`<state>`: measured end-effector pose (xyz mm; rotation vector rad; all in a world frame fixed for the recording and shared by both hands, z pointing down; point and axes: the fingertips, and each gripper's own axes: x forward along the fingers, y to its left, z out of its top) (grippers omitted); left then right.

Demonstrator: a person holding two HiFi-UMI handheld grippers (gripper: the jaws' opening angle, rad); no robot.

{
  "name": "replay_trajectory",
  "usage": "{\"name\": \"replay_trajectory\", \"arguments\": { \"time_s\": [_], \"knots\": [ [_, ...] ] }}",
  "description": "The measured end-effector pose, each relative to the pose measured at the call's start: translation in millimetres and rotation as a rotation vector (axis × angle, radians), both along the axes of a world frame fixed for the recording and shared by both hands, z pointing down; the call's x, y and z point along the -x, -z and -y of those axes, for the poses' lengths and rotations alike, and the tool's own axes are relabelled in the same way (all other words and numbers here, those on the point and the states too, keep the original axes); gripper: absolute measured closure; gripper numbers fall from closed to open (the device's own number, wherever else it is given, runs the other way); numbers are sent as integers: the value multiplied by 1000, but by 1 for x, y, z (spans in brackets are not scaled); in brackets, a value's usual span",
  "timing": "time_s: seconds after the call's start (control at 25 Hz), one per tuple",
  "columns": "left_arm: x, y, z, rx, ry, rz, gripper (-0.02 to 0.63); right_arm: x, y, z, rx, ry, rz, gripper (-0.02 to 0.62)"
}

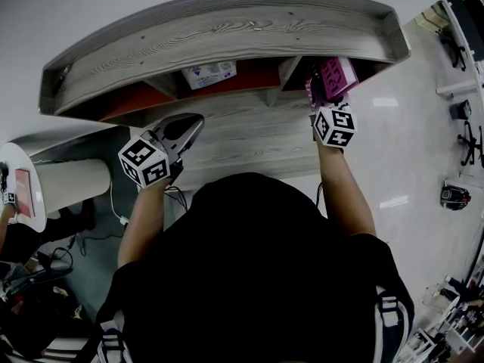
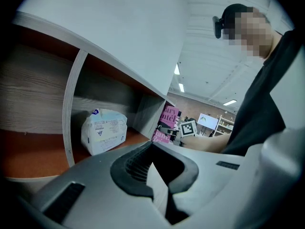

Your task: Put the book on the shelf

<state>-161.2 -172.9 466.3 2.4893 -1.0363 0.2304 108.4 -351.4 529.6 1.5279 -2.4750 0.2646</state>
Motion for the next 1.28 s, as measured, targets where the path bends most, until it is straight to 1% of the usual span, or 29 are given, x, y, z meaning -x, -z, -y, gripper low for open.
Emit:
{"name": "replay_trajectory", "arguments": {
  "time_s": [0.56,1.28],
  "knots": [
    [6,-4,8,9,2,-3,587,6,-5,17,-37,-38,-13,448],
    [11,-12,6,31,20,-6,586,11,-7,29,-61,-43,-6,448]
  ]
}}
